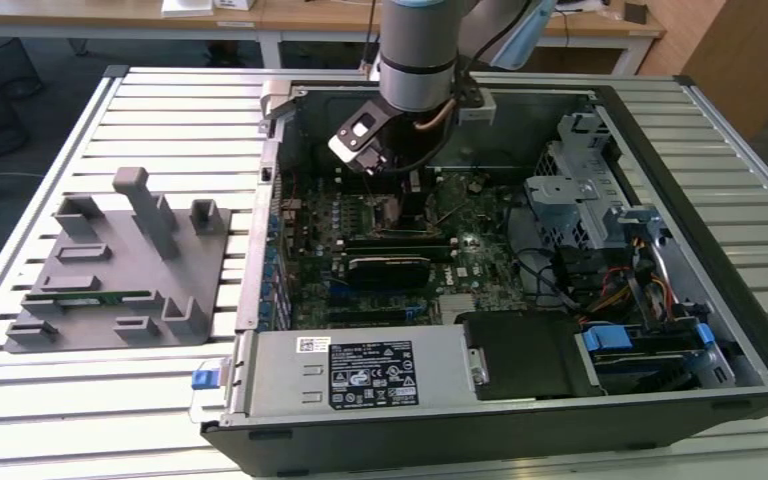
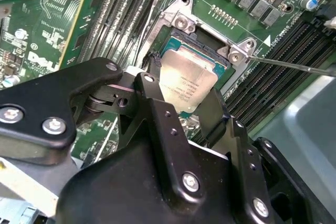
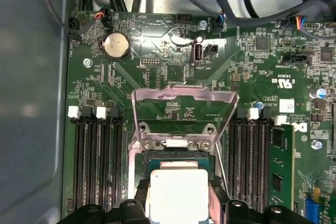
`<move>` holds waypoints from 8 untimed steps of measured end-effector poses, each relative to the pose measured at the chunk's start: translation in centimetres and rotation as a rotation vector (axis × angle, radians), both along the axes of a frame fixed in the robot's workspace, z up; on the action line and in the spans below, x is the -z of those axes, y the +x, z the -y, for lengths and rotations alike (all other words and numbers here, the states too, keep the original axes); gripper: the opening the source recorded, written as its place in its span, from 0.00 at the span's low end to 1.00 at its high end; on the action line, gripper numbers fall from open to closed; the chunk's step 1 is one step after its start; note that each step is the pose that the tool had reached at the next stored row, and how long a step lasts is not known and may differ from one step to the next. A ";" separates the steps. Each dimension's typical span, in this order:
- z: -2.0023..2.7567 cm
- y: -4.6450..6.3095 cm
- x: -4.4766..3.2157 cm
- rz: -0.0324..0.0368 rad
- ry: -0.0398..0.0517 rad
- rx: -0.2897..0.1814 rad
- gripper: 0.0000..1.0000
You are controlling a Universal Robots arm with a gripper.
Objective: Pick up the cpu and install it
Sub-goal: 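Place the cpu into insertion slot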
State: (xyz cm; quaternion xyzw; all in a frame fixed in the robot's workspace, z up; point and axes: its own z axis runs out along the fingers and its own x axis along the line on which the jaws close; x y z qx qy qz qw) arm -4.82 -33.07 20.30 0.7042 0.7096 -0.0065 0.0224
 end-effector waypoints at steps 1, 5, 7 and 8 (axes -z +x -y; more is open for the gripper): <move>-0.01 0.0 0.08 0.0000 -0.0001 0.000 0.53; -0.06 0.0 0.37 0.0000 -0.0001 0.002 0.53; -0.16 0.0 0.48 -0.0001 -0.0002 0.002 0.53; -0.24 0.0 0.53 -0.0002 -0.0003 0.003 0.53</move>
